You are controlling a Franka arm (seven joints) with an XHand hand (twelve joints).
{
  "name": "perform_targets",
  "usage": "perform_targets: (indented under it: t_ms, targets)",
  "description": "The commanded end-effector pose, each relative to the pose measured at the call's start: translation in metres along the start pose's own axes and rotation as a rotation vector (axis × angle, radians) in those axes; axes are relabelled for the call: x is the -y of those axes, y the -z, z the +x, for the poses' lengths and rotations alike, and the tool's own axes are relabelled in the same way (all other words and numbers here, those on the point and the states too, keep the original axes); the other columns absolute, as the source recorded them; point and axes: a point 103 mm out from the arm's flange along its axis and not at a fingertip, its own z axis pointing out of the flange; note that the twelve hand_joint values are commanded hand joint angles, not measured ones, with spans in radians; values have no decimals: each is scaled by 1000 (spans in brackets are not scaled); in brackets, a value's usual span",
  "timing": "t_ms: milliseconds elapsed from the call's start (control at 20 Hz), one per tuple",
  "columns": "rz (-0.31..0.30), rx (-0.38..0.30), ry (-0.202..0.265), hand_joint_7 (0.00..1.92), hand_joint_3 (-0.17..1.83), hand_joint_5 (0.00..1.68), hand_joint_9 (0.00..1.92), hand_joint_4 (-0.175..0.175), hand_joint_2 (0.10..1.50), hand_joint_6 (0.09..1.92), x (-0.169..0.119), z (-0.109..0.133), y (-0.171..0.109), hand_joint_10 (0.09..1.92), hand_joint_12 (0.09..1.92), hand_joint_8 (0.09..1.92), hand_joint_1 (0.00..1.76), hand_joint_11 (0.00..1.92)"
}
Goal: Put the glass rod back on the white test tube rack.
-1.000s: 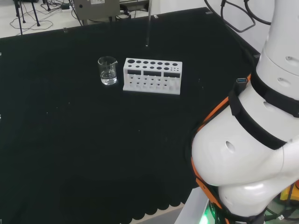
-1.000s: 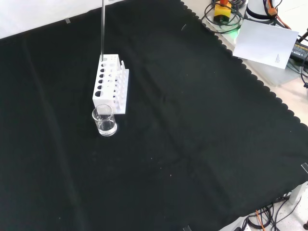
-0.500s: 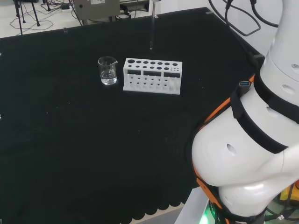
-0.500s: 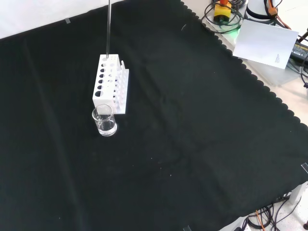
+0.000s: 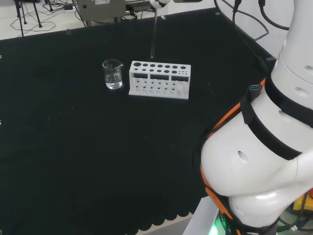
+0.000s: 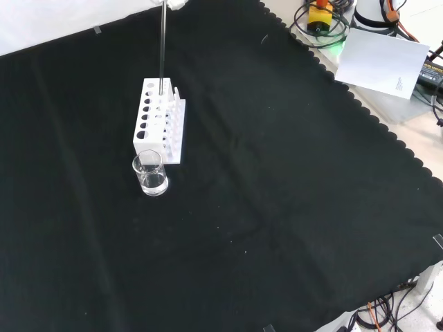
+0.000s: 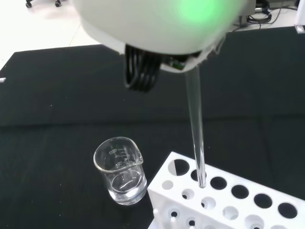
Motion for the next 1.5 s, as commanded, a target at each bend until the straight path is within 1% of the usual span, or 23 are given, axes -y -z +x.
perform_targets:
  t_ms: [50,150,200,250,300,400,550,1050,1400,1500]
  targets:
    - [1,-19,1,1595,977,1329,1842,-175,467,731,-4,0,-7,674,715,931,1223,1387]
    - [18,-28,10,1595,977,1329,1842,-175,467,731,-14,-2,-14,674,715,931,1223,1387]
    - [21,-36,15,1595,977,1329,1842,-175,467,731,-19,-7,-19,674,714,931,1223,1387]
    - [20,-44,21,1595,977,1329,1842,-175,467,731,-22,-13,-24,674,714,931,1223,1386]
    - [-2,-43,24,1595,977,1329,1842,-175,467,731,-21,-17,-24,674,714,931,1223,1386]
    - [-4,-51,22,1595,977,1329,1842,-175,467,731,-22,-22,-27,674,714,931,1223,1386]
    - [9,-73,20,1595,977,1329,1842,-175,467,731,-30,-31,-34,674,714,930,1223,1386]
    - [11,-96,14,1595,977,1329,1842,-175,468,731,-31,-36,-38,674,714,930,1223,1386]
    - [6,-81,14,1595,977,1328,1842,-175,468,731,-31,-35,-38,674,714,930,1223,1387]
    - [6,-67,15,1595,977,1328,1842,-175,468,731,-31,-32,-38,674,714,930,1223,1387]
